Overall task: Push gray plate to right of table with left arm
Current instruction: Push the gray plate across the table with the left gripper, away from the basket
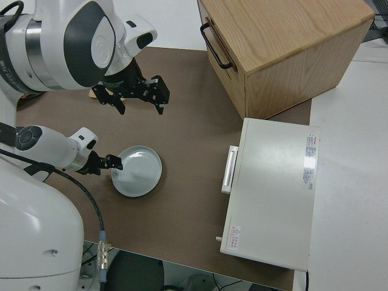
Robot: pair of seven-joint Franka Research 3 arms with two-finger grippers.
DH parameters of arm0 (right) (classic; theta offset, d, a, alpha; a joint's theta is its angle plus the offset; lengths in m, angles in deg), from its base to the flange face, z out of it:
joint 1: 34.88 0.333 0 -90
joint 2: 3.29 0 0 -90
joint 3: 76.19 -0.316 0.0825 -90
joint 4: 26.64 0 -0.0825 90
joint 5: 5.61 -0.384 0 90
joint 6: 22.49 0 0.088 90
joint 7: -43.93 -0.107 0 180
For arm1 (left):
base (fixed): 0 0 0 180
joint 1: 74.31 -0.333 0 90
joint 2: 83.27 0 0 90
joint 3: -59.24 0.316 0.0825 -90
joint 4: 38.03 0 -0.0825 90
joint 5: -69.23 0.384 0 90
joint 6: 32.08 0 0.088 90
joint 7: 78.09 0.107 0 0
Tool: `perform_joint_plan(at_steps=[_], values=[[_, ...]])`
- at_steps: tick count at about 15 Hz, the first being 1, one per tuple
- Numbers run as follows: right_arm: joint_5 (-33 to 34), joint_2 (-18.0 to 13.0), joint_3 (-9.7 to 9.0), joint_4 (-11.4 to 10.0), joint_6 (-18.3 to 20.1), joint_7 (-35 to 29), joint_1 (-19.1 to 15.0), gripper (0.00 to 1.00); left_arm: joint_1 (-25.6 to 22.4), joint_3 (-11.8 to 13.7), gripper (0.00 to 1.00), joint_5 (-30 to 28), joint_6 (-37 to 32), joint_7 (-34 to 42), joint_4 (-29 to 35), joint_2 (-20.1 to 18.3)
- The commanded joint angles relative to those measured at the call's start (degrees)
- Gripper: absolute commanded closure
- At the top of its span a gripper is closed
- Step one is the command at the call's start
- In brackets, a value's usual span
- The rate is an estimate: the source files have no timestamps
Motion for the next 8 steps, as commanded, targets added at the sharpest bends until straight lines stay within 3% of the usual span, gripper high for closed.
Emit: perform_joint_plan(at_steps=[1, 8], values=[[-0.2, -0.1, -0.92, 0.5, 0.9, -0.7, -1.2, 0.017, -2.4, 0.3, 0.01, 0.8, -5.8, 5.3, -0.3, -3.0], [-0.2, -0.1, -0.92, 0.5, 0.9, -0.7, -1.1, 0.017, -11.7, 0.4, 0.01, 0.2, -16.8, 17.1, -0.1, -9.8]])
